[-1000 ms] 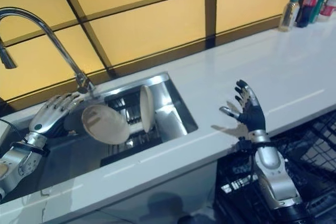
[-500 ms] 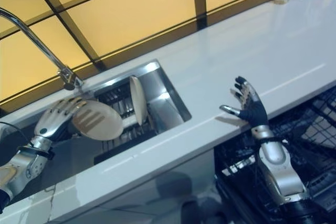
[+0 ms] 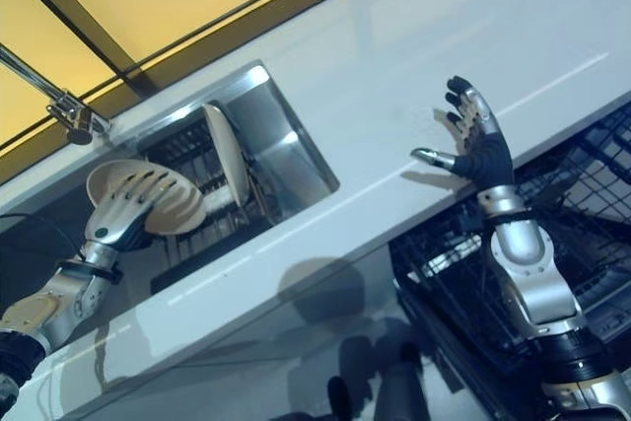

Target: Pick up plates and place into dishwasher.

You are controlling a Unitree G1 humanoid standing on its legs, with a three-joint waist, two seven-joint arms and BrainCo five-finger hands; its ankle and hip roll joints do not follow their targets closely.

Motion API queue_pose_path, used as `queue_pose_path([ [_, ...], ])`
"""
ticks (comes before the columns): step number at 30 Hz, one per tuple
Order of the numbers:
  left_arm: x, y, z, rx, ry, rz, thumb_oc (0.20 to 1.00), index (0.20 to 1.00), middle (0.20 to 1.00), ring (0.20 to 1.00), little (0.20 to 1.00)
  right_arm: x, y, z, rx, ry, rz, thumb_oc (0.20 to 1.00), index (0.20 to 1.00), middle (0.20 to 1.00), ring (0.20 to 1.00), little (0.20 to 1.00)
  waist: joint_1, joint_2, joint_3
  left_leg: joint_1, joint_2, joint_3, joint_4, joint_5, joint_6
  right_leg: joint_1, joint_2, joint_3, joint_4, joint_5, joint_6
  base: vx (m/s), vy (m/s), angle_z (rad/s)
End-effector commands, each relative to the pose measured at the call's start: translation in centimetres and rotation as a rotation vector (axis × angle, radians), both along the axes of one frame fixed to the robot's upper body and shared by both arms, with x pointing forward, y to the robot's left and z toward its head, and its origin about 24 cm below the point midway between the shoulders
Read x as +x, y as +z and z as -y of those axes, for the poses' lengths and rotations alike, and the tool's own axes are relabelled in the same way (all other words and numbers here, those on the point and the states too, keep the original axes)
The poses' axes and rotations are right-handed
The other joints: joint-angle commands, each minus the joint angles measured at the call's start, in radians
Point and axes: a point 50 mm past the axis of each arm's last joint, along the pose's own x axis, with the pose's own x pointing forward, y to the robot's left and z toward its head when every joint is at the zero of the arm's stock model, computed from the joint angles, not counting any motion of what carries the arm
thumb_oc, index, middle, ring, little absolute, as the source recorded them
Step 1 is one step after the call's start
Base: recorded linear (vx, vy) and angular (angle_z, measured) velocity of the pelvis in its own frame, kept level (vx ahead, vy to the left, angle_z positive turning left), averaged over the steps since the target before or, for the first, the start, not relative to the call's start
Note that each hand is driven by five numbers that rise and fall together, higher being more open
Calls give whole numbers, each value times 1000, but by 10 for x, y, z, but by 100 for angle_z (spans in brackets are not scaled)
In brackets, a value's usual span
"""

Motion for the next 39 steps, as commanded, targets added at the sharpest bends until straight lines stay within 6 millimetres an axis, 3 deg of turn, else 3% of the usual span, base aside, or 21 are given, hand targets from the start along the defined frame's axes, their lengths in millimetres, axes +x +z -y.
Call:
queue_pose_path([
  [1, 11, 32, -8, -1, 60, 181, 1000, 1000, 1000, 1000, 1000, 5, -14, -1, -13, -14, -74, 1000, 1000, 1000, 1000, 1000, 5, -40, 4, -142, -44, 8, 162, -76, 22, 45, -98, 12, -139, 73, 57, -37, 38, 2],
  [7, 20, 35, -5, -33, 93, 185, 1000, 1000, 1000, 1000, 1000, 9, -5, -4, -28, -21, -53, 1000, 1000, 1000, 1000, 1000, -2, -40, 33, -174, -41, 13, 171, -66, 16, 4, -97, 16, -121, 76, 50, -39, 36, 0],
  [8, 22, 33, -5, -42, 103, 172, 602, 602, 602, 602, 602, 10, -3, -4, -30, -23, -50, 1000, 1000, 1000, 1000, 1000, -3, -39, 37, -178, -41, 13, 171, -64, 14, -1, -97, 17, -119, 76, 49, -26, 34, -1],
  [9, 22, 31, -5, -50, 113, 162, 423, 423, 423, 423, 423, 10, -2, -4, -32, -25, -45, 1000, 1000, 1000, 1000, 1000, -4, -39, 42, -183, -41, 12, 172, -61, 13, -6, -96, 18, -117, 78, 48, 0, 0, 0],
  [11, 24, 30, -5, -54, 127, 148, 200, 200, 200, 200, 200, 11, 0, -5, -35, -25, -39, 1000, 1000, 1000, 1000, 1000, -4, -38, 47, -189, -42, 11, 170, -56, 12, -13, -95, 19, -117, 80, 46, -16, 9, 0],
  [25, 22, 5, -12, -40, 225, 8, 200, 200, 200, 200, 200, 12, 7, -4, -83, -24, -57, 1000, 1000, 1000, 1000, 1000, -3, -17, 51, -194, -53, -5, 183, -48, 2, -20, -106, 16, -95, 68, 37, 16, 30, 0],
  [39, 19, -2, -10, -82, 214, 40, 200, 200, 200, 200, 200, 10, 8, 1, -92, -28, -75, 1000, 1000, 1000, 1000, 1000, 0, -4, 47, -189, -58, -14, 187, -41, -2, -19, -114, 11, -78, 59, 32, -1, 2, 1],
])
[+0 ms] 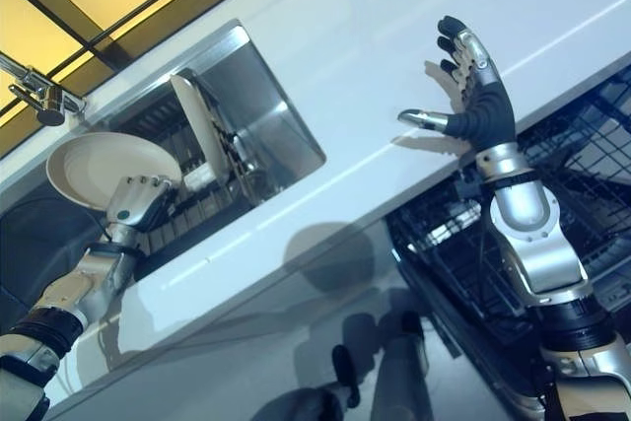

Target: Pick up plates and place into dishwasher.

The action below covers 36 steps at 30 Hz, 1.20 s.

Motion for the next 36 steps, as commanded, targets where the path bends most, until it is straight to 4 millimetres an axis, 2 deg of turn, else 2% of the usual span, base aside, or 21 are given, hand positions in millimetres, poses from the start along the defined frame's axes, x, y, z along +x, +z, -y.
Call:
queue_pose_path([
  [1, -12, -3, -27, -45, 117, 53, 200, 200, 200, 200, 200, 6, -35, 17, 5, -79, -177, 1000, 1000, 1000, 1000, 1000, 27, -17, -26, -117, -34, -11, 137, -47, -8, 61, -88, -2, -149, 62, 34, 0, 0, 0],
  [7, -17, 14, -27, -139, 77, 255, 200, 200, 200, 200, 200, 1, -40, 24, 16, -83, -194, 1000, 1000, 1000, 1000, 1000, 32, -14, -43, -99, -34, -13, 129, -48, -8, 79, -96, -11, -146, 53, 36, 3, -7, 2],
  [10, -23, 29, -16, -173, -4, 391, 200, 200, 200, 200, 200, -4, -45, 33, 33, -99, -205, 1000, 1000, 1000, 1000, 1000, 45, -12, -56, -90, -36, -23, 126, -49, -6, 90, -103, -24, -143, 47, 38, 15, -41, 12],
  [15, -37, 41, -4, -269, -84, 517, 200, 200, 200, 200, 200, -13, -56, 40, 55, -112, -223, 1000, 1000, 1000, 1000, 1000, 65, -10, -73, -75, -40, -40, 121, -49, -3, 110, -113, -40, -141, 41, 41, 10, -49, 9],
  [24, -50, 59, 11, -290, -187, 562, 200, 200, 200, 200, 200, -24, -62, 46, 93, -118, -236, 1000, 1000, 1000, 1000, 1000, 79, -16, -93, -60, -35, -56, 109, -47, -1, 126, -112, -58, -146, 38, 49, -14, -66, 9],
  [28, -51, 62, 9, -298, -183, 560, 200, 200, 200, 200, 200, -25, -63, 46, 110, -115, -234, 1000, 1000, 1000, 1000, 1000, 79, -19, -99, -54, -32, -58, 102, -46, 0, 134, -107, -60, -155, 38, 52, -28, -76, 1],
  [36, -67, 61, -3, -499, -166, 622, 200, 200, 200, 200, 200, -35, -79, 49, 138, -114, -251, 1000, 1000, 1000, 1000, 1000, 88, -27, -138, -12, -27, -70, 67, -51, 1, 183, -97, -76, -188, 29, 58, -2, -71, 2],
])
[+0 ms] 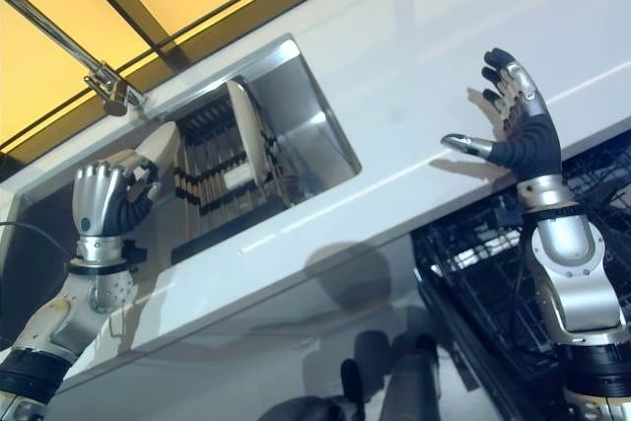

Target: Pick up plates and place into dishwasher.

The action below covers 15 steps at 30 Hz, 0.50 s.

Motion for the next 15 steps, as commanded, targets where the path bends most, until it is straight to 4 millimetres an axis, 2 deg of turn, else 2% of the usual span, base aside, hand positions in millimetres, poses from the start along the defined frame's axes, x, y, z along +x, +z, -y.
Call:
queue_pose_path([
  [1, -15, 25, -18, -116, 18, 148, 200, 200, 200, 200, 200, -10, -49, 9, 98, -10, -153, 1000, 1000, 1000, 1000, 1000, 27, -46, -83, -44, -18, -8, 62, -57, 2, 131, -67, -17, -214, 60, 60, 22, -97, 6],
  [5, -24, 28, -14, -217, -34, 190, 200, 200, 200, 200, 200, -15, -59, 5, 114, 4, -171, 1000, 1000, 1000, 1000, 1000, 38, -58, -123, -3, -15, -21, 36, -61, 2, 181, -59, -35, -240, 49, 63, 41, -98, 7],
  [8, -33, 34, -9, -309, -137, 191, 200, 200, 200, 200, 200, -17, -64, -1, 115, 28, -181, 1000, 1000, 1000, 1000, 1000, 50, -67, -153, 31, -12, -34, 14, -67, 2, 224, -51, -47, -263, 40, 64, 54, -100, 5],
  [15, -44, 52, 7, -448, -391, 165, 200, 200, 200, 200, 200, -17, -62, -20, 117, 93, -136, 1000, 1000, 1000, 1000, 1000, 81, -101, -203, 85, 9, -63, -26, -80, 0, 294, -21, -67, -305, 25, 67, -6, -134, 8],
])
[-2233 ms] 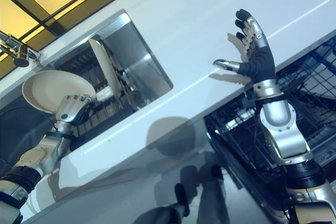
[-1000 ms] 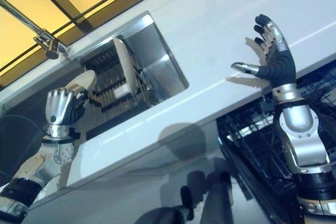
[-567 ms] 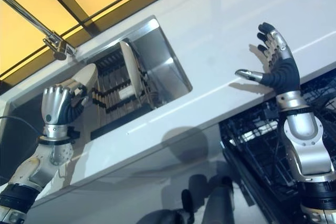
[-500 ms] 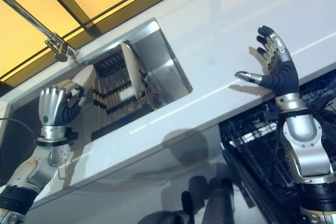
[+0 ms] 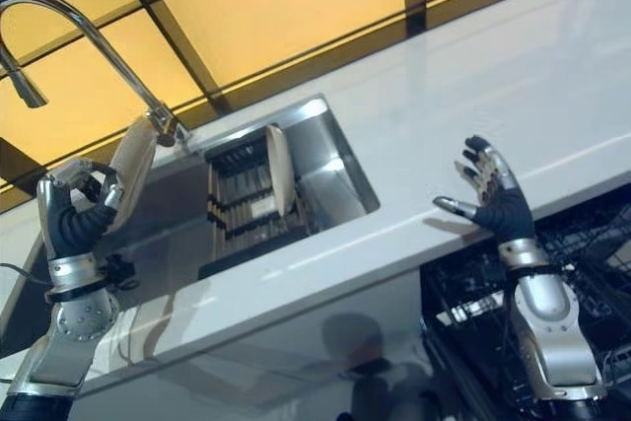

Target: Pick up plates and place into dishwasher.

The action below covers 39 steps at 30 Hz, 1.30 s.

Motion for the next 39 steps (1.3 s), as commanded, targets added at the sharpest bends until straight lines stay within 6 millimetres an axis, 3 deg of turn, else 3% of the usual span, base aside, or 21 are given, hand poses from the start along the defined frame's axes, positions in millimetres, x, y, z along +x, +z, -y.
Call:
queue_pose_path([
  [1, -10, 34, -7, 4, -99, 105, 200, 200, 200, 200, 200, -1, 12, -19, 7, 74, 110, 1000, 1000, 1000, 1000, 1000, 31, -72, -64, -16, -14, -22, 31, -80, 5, 166, -37, -17, -233, 35, 63, -16, -146, 13],
  [8, -9, 45, 6, -46, -455, 7, 200, 200, 200, 200, 200, 1, 13, -33, 44, 106, 142, 1000, 1000, 1000, 1000, 1000, 60, -113, -100, 10, 10, -43, 4, -85, 0, 212, -7, -38, -277, 37, 66, -39, -147, 7],
  [16, 4, 54, 30, -42, -879, -127, 200, 200, 200, 200, 200, 10, 21, -48, 42, 161, 193, 1000, 1000, 1000, 1000, 1000, 76, -131, -136, 38, 26, -50, -22, -80, -3, 254, 17, -53, -317, 48, 65, -44, -91, 5],
  [25, 9, 50, 49, -79, -1256, -257, 200, 200, 200, 200, 200, 11, 31, -58, 51, 239, 219, 1000, 1000, 1000, 1000, 1000, 80, -147, -168, 54, 31, -48, -31, -83, 2, 281, 38, -43, -355, 63, 61, -49, -65, 0],
  [39, 18, 55, 64, -37, -1423, -346, 200, 200, 200, 200, 200, 15, 26, -99, 8, 629, 52, 1000, 1000, 1000, 1000, 1000, 81, -165, -197, 64, 30, -42, -53, -73, 3, 298, 42, -41, -388, 83, 59, -21, -19, -3],
])
